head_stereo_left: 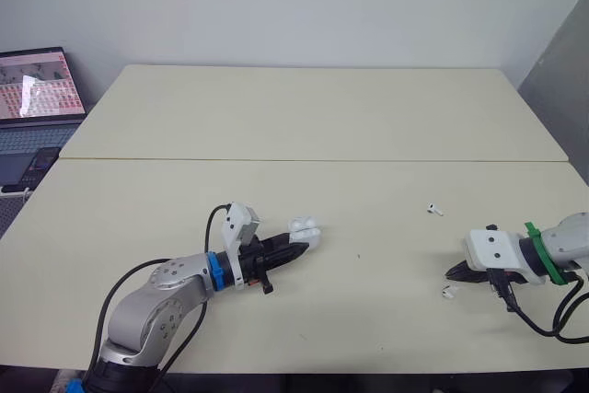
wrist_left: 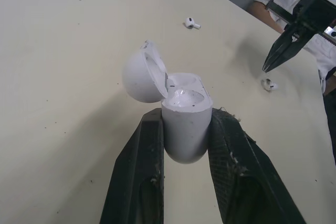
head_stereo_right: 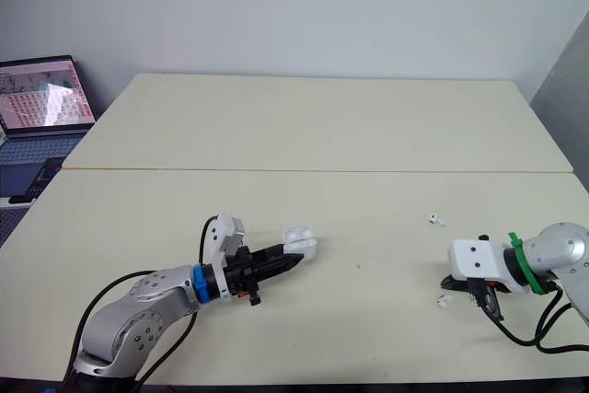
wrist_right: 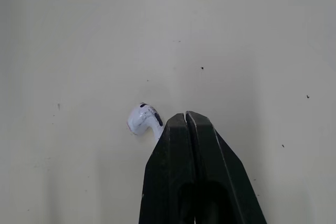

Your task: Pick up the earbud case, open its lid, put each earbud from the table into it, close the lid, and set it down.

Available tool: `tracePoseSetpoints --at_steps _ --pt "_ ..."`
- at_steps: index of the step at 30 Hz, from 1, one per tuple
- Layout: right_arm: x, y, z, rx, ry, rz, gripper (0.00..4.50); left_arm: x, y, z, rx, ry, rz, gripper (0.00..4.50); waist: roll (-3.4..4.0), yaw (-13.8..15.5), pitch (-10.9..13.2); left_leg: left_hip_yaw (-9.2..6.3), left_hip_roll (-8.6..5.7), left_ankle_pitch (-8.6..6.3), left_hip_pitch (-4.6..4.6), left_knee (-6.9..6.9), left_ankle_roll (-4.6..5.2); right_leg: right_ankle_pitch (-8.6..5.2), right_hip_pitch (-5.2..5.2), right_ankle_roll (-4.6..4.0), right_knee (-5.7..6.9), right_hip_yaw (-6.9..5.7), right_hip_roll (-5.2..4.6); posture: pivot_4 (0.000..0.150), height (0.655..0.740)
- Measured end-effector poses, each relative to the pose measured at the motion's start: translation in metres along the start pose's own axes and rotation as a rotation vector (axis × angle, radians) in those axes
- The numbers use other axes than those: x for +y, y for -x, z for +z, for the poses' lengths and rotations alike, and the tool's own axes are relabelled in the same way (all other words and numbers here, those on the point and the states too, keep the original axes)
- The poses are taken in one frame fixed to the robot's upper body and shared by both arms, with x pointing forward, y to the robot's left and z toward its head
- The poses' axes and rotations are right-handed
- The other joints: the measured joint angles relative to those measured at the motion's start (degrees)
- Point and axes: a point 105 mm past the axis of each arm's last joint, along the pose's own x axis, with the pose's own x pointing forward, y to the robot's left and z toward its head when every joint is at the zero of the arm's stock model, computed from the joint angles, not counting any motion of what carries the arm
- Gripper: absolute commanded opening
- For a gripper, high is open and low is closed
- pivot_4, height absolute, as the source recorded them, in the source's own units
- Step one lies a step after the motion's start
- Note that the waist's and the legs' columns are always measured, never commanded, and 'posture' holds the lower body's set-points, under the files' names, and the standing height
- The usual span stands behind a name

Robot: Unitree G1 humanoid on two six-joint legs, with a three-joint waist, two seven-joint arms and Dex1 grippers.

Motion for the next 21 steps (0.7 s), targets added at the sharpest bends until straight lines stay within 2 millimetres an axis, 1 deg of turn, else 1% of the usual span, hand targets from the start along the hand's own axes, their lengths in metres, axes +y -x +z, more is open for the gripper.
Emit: tracePoseSetpoints --at_steps 2,6,12,16,21 --pt "0.001 0.0 0.0 0.001 -0.01 0.011 0.01 0.0 0.0 0.0 0.0 0.0 0.0 0.79 0.0 0.0 0.0 0.01 0.0 0.0 0.0 0.0 0.0 0.0 0.0 0.0 0.0 0.01 0.0 0.15 0.74" --pt "0.017 0.004 -0.008 0.035 -0.072 0.097 0.01 0.0 0.0 0.0 0.0 0.001 0.0 0.79 0.0 0.2 0.0 0.0 0.0 0.0 -0.01 0.0 0.0 0.0 0.0 0.0 0.0 0.0 0.0 0.15 0.74" --pt "0.034 -0.002 -0.012 0.048 -0.111 0.163 0.01 0.0 0.0 0.0 0.0 0.001 0.0 0.79 0.0 0.2 0.0 0.0 0.0 0.0 0.0 0.01 0.0 0.0 0.0 0.0 0.0 0.0 0.0 0.15 0.74" --pt "0.038 -0.005 -0.013 0.047 -0.12 0.163 0.01 0.0 0.0 0.0 0.001 0.001 0.0 0.79 0.0 0.2 0.0 -0.01 0.0 0.0 0.0 0.01 0.0 0.0 0.01 0.0 0.01 -0.01 0.0 0.15 0.74" --pt "0.035 -0.011 -0.011 0.014 -0.115 0.12 0.01 0.0 0.0 0.0 0.001 0.001 0.0 0.79 0.0 0.2 0.0 0.0 0.0 0.0 0.0 0.01 0.0 0.0 0.01 0.0 0.01 0.0 0.0 0.15 0.74"
